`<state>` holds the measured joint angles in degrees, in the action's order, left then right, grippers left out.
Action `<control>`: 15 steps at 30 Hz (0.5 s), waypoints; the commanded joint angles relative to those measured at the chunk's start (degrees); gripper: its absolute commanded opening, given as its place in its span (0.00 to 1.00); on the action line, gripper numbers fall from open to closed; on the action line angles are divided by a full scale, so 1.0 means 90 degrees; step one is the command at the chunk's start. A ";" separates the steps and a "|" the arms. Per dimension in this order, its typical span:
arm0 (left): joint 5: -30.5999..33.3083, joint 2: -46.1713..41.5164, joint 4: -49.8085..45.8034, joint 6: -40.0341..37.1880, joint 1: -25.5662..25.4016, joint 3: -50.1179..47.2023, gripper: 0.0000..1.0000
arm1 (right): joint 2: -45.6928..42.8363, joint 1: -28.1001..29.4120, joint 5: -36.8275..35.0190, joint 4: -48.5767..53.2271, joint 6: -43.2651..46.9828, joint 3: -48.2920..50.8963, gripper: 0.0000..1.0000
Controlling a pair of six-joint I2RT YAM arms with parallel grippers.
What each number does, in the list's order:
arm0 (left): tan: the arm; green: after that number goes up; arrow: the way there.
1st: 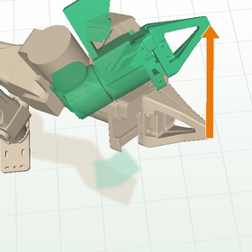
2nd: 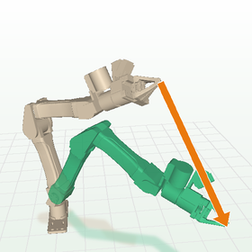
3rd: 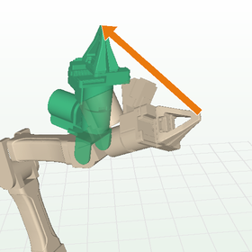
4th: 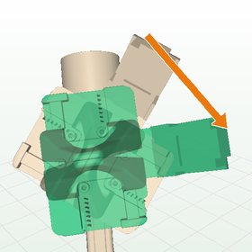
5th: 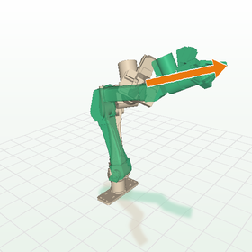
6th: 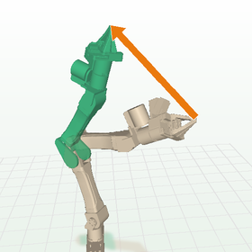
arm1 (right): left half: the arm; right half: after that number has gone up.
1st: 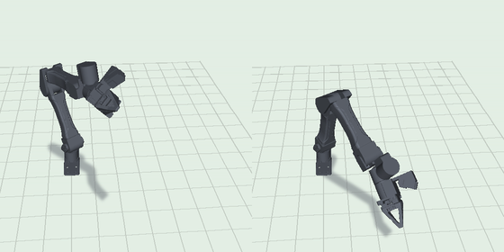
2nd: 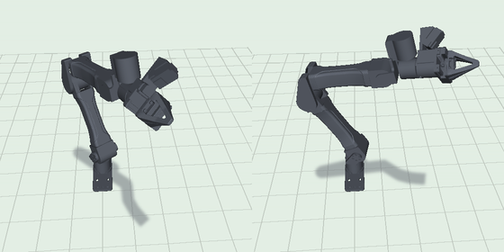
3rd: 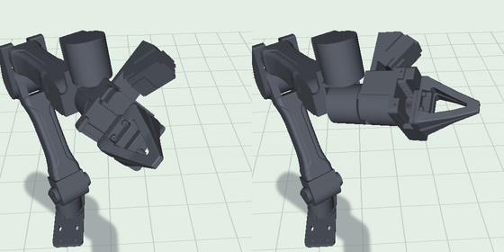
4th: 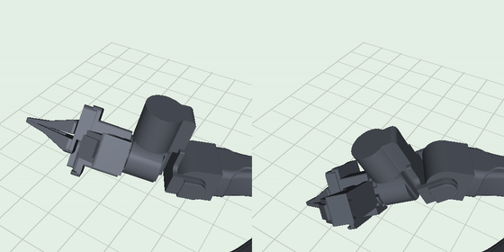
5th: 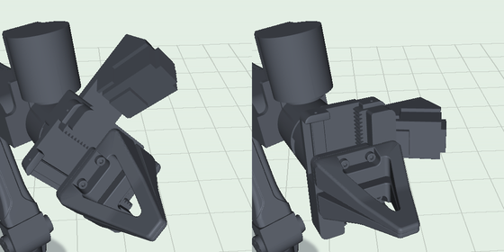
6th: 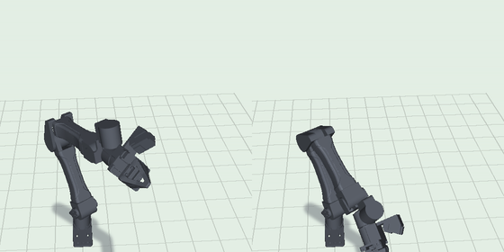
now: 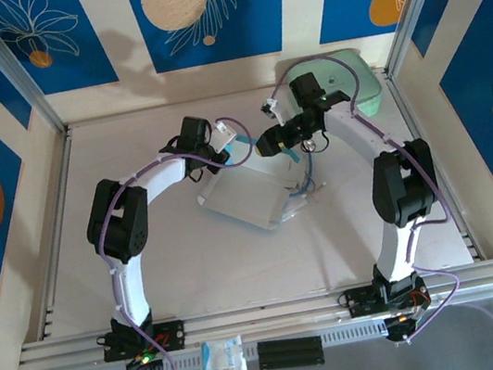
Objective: Fold the paper box
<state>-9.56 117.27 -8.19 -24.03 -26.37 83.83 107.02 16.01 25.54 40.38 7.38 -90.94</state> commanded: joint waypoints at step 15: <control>-0.0461 0.0095 -0.0528 -0.0131 -0.0094 0.0138 0.05 | 0.0144 0.0004 -0.0563 -0.0037 0.0601 -0.0600 0.82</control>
<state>-10.72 117.27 -9.06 -24.05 -26.39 84.16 110.80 15.88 21.47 41.89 12.05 -96.92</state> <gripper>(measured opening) 0.053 0.818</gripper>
